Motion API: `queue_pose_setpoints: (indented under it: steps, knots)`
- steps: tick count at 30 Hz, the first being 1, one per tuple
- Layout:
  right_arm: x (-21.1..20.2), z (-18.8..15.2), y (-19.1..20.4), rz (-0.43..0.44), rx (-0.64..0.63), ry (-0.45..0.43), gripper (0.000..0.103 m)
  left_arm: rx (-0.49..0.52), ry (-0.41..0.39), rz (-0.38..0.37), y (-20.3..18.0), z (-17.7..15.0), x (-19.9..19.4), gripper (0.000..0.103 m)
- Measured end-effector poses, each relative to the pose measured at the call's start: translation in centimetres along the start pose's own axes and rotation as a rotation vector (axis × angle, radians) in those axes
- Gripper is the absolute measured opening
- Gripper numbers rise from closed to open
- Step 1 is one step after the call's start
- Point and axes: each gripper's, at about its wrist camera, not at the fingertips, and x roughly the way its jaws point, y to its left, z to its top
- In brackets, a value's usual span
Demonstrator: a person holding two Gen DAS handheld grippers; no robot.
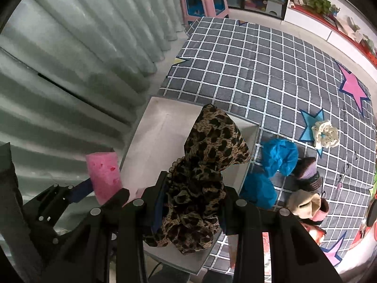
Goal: Organize soft objects
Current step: 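Carry the leopard scrunchie and pink foam block over the white box, then open both grippers to drop the scrunchie and foam block into the box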
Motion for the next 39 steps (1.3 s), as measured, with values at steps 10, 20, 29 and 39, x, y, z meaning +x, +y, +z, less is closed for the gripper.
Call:
queue_pose_setpoints:
  steps: [10, 20, 29, 39]
  knots:
    - [2.5, 0.8, -0.6, 0.026, 0.032, 0.050, 0.038, -0.028, 0.045, 0.013, 0.2, 1.1, 2.7, 0.049]
    - [4.6, 1.6, -1.4, 0.031, 0.039, 0.095, 0.038, -0.038, 0.081, 0.016, -0.3, 1.6, 4.6, 0.049]
    - [6.2, 2.2, -2.1, 0.040, 0.051, 0.126, 0.038, -0.053, 0.102, 0.029, -0.4, 2.6, 6.1, 0.049]
    - [7.3, 2.6, -2.6, 0.049, 0.076, 0.151, 0.038, -0.045, 0.131, 0.025, -0.8, 2.8, 7.3, 0.049]
